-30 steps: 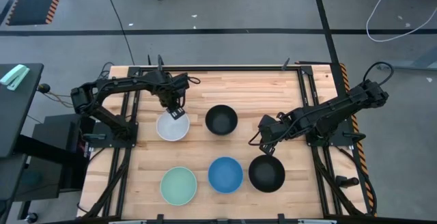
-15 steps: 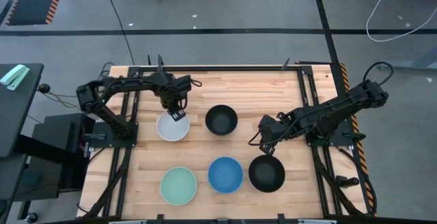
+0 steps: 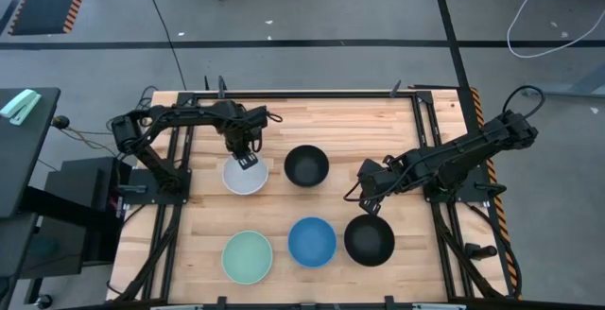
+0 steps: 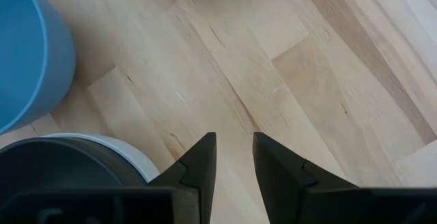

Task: Nest bowls inside each other
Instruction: Stack the white bowl on the top black bowl

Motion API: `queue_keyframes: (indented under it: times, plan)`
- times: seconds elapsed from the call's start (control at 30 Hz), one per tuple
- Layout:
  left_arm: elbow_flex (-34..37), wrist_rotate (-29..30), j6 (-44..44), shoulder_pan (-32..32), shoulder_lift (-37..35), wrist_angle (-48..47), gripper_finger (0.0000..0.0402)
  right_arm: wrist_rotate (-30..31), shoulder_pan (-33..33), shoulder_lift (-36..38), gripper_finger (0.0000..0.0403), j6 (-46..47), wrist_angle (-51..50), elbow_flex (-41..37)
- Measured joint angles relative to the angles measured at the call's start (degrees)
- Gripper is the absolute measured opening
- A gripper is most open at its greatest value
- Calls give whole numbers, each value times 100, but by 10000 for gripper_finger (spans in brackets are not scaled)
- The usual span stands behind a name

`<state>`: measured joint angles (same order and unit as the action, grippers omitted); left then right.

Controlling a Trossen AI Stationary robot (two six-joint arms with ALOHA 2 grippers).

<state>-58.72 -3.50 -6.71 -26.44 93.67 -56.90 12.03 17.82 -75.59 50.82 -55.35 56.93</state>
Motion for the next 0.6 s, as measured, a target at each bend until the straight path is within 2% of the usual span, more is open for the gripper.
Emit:
queue_keyframes:
  times: [0.13,0.33,0.6]
  plan:
    - [-13,-91,71,-2,-13,12,12,1,0,0,105,1,0,0]
    - [-78,-195,181,39,-39,-87,10,61,0,0,105,1,-1,0]
    - [-1025,-191,247,241,-39,-857,10,63,0,0,105,0,-1,0]
